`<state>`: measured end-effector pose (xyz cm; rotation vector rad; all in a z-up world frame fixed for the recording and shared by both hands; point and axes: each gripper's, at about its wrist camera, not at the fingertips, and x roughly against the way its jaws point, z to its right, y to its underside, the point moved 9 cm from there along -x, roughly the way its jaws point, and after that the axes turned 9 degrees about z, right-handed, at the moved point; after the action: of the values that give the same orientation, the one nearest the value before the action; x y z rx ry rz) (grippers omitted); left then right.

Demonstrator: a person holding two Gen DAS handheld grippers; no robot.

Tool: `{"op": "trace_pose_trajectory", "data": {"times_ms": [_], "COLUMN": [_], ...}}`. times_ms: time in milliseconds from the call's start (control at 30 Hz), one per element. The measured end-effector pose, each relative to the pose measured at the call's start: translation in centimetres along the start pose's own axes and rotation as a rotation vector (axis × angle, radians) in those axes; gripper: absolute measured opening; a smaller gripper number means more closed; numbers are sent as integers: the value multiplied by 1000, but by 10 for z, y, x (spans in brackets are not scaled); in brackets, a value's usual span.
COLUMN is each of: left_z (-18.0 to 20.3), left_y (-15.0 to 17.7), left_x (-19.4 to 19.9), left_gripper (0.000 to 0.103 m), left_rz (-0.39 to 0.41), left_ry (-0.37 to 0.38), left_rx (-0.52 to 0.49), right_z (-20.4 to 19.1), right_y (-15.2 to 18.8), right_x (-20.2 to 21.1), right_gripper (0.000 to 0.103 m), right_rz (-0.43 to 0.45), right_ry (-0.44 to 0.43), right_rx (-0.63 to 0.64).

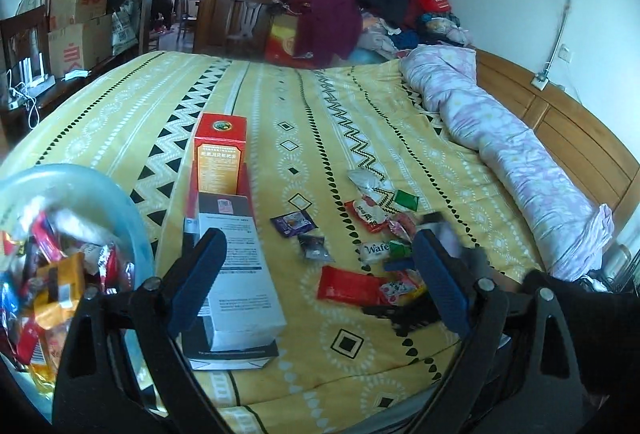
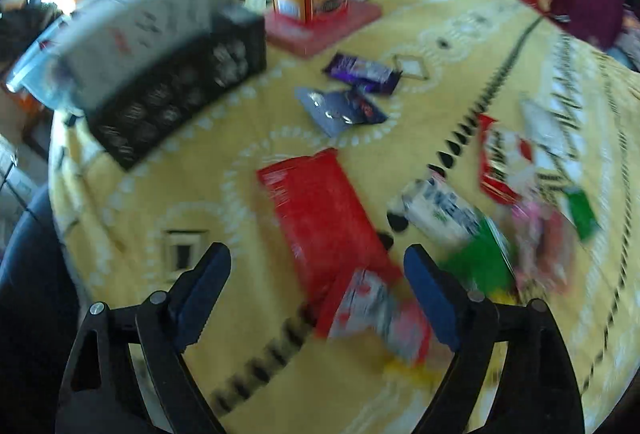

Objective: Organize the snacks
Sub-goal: 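Move both tools back over the snacks on the bed, then grasp the red packet with the right tool while the left tool grasps the dark blue packet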

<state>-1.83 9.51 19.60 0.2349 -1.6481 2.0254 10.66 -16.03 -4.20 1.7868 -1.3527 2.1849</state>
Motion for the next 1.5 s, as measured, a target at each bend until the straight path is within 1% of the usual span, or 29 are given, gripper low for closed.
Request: {"op": "trace_pose_trajectory", "data": {"times_ms": [67,133,167,233,267,300,367,433,467,533,600,667,700,733,800,833,933,967,1033,1133,1233,1300,1333,1367,1400,1433,1467,1500], "left_z": [5,7,8,14,16,20,29,36,39,45,48,53,59,63,74,80,81,76,59,32,20,13,9,6,3,0,-2,-4], "left_y": [0,-2,-2,-3,-3,-4,-6,-9,-11,-14,-12,-4,5,13,36,50,76,82,94,104,115,123,125,127,129,130,132,135], "left_x": [-6,-13,-16,-25,-29,-33,-39,-46,-48,-56,-69,-85,-97,-105,-128,-142,-176,-183,-202,-217,-230,-238,-241,-244,-247,-250,-252,-254], "left_gripper": [94,94,94,94,94,94,94,94,94,94,94,94,94,94,91,87,83,81,77,77,77,73,68,61,57,49,45,44], "left_rz": [-11,-21,-24,-34,-36,-36,-38,-36,-31,-22,-30,-63,-86,-107,-168,-199,-240,-249,-273,-287,-320,-344,-353,-358,-362,-368,-374,-383], "left_ry": [4,6,6,5,9,16,21,28,30,32,21,9,7,10,16,12,-15,-37,-104,-189,-214,-231,-235,-239,-243,-246,-246,-242], "left_rx": [-8,-10,-14,-19,-19,-22,-32,-30,-27,-18,-20,-32,-41,-49,-68,-90,-140,-148,-152,-159,-181,-181,-173,-165,-157,-146,-135,-125], "right_z": [4,5,6,5,4,5,4,7,13,29,49,72,82,89,98,99,101,102,104,104,107,110,111,112,113,114,114,115], "right_y": [0,2,5,2,0,-2,-8,-13,-18,-23,-27,-18,-8,-1,17,24,55,61,71,81,85,87,87,87,87,86,86,86], "right_x": [-30,-46,-51,-50,-44,-38,-19,4,23,56,91,130,146,155,163,165,168,165,163,158,151,148,145,144,144,142,140,140], "right_gripper": [90,90,89,64,61,60,60,59,59,59,59,59,59,59,59,59,59,59,59,59,59,59,59,60,60,60,60,59], "right_rz": [-57,-90,-93,-57,-30,-6,66,136,193,308,422,537,583,605,608,596,552,543,532,527,526,527,528,530,532,531,530,530], "right_ry": [-20,-34,-29,-36,-45,-32,-40,-31,-31,-49,-57,-56,-53,-46,-9,1,2,-2,-9,-22,-32,-34,-35,-34,-36,-37,-38,-37], "right_rx": [27,41,48,38,14,2,-28,-65,-114,-238,-380,-536,-607,-643,-679,-689,-729,-741,-764,-780,-785,-789,-793,-796,-797,-797,-798,-798]}}
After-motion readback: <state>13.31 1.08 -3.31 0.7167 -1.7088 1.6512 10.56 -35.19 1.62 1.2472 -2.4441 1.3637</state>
